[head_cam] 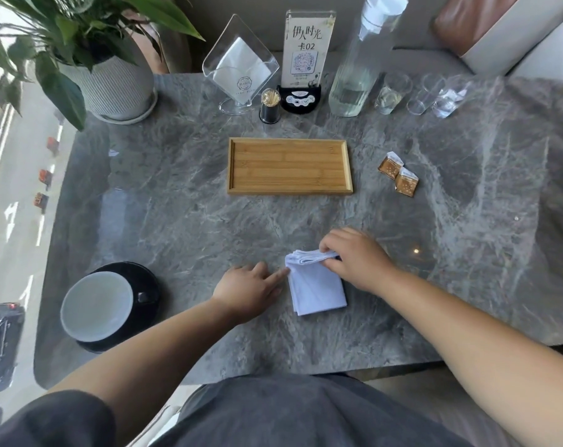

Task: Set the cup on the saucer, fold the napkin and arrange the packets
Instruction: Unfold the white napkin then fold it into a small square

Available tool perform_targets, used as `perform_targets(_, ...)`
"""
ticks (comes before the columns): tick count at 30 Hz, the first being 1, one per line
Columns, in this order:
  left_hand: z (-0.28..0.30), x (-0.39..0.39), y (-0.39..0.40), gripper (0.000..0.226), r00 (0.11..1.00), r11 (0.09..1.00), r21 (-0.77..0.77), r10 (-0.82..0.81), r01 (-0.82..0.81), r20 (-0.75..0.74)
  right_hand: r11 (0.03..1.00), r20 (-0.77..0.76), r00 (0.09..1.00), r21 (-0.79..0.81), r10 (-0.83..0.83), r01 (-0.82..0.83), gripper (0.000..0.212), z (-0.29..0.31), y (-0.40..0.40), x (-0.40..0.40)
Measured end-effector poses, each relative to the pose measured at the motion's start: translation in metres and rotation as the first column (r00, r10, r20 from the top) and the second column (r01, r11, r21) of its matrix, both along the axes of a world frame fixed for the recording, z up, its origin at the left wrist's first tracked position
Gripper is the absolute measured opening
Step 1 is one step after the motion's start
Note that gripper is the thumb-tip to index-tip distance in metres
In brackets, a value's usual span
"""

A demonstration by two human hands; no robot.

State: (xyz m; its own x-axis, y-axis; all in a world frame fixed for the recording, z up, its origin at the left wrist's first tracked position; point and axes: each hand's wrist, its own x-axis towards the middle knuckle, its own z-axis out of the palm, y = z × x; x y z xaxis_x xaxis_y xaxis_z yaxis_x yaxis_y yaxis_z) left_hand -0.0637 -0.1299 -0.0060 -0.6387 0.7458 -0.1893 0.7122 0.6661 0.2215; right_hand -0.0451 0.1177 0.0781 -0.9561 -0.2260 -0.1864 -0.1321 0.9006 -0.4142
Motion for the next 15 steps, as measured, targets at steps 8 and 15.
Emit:
perform_targets(8,-0.004,0.002,0.000,0.048,1.000,1.000,-0.021,0.012,-0.012,-0.020,0.989,-0.036,0.998,0.138,0.057,-0.051,0.020,-0.015,-0.011,0.056)
perform_targets(15,0.002,0.001,0.001,0.044,0.998,0.999,-0.014,-0.037,0.037,-0.053,0.979,-0.002,0.998,0.195,0.064,-0.062,0.031,-0.037,-0.029,0.080)
